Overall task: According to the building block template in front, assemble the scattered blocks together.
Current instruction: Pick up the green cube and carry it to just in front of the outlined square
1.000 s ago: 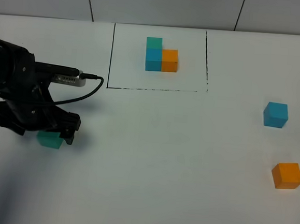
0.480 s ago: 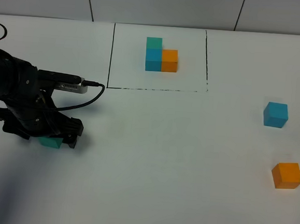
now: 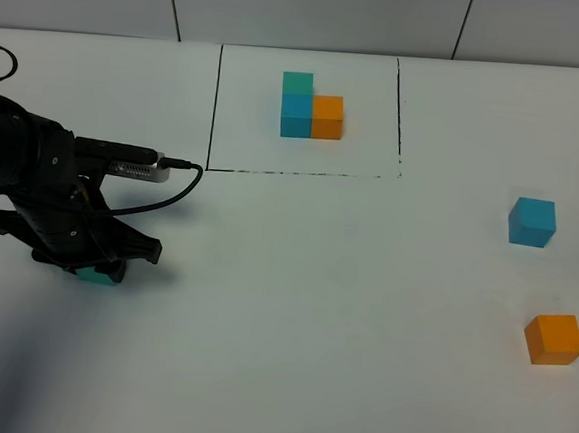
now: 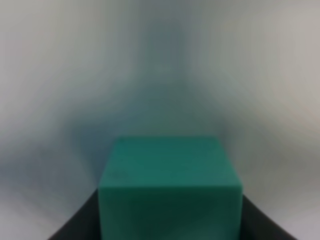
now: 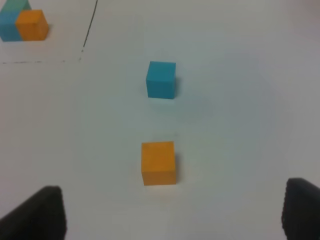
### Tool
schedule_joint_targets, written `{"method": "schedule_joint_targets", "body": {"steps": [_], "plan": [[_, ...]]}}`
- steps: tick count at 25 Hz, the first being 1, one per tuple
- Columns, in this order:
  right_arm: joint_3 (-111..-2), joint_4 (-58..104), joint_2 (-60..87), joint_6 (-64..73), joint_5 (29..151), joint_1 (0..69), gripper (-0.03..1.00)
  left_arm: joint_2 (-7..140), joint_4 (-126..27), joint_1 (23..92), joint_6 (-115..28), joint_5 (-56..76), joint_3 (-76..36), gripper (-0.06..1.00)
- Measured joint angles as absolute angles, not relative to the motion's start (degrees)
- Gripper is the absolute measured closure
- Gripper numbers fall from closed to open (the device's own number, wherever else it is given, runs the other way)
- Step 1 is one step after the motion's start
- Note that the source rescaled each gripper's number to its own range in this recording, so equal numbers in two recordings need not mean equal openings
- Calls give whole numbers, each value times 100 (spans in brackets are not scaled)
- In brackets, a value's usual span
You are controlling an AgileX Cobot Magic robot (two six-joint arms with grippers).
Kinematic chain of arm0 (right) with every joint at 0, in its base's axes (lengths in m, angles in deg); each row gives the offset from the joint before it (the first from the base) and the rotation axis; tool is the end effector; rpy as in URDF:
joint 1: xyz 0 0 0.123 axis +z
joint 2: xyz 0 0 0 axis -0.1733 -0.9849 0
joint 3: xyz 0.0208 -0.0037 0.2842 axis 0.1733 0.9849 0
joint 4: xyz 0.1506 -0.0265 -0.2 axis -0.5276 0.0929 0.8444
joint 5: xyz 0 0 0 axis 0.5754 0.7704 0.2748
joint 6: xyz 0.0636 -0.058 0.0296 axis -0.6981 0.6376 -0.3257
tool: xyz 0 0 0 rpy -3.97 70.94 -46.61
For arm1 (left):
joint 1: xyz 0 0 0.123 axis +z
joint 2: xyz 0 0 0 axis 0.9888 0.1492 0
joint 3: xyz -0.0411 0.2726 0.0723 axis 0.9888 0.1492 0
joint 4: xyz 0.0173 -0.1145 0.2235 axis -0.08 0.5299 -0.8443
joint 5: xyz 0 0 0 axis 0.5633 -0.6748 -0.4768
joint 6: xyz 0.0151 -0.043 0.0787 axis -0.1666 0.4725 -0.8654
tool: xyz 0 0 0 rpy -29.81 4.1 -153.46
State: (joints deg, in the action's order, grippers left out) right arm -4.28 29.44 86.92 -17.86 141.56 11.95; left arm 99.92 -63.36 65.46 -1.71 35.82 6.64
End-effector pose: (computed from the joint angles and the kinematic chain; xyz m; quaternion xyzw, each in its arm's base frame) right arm -0.0047 0.0018 0.2754 -0.0181 0.8512 0.0195 0.5242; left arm 0.3056 -0.0869 0.1182 0.0731 0.9925 -0.0179 0.0968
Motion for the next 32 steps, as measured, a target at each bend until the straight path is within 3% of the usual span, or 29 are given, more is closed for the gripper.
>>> {"method": "schedule_joint_targets", "body": {"steps": [5, 13, 25, 32], "plan": [[-428, 2944, 8692, -1786, 14156, 1195, 22, 9972, -6380, 6540, -768, 3942, 126, 94], [-428, 2944, 8692, -1786, 14156, 1195, 22, 10188, -6563, 6113, -3279, 5017, -1503, 94], [-428, 2934, 8692, -1786, 14156, 1195, 22, 11889, -6594, 5168, -5726, 6240, -4002, 94], [-428, 2934, 8692, -1786, 14156, 1195, 22, 12339, -6514, 4936, -6392, 6423, -4471, 94]]}}
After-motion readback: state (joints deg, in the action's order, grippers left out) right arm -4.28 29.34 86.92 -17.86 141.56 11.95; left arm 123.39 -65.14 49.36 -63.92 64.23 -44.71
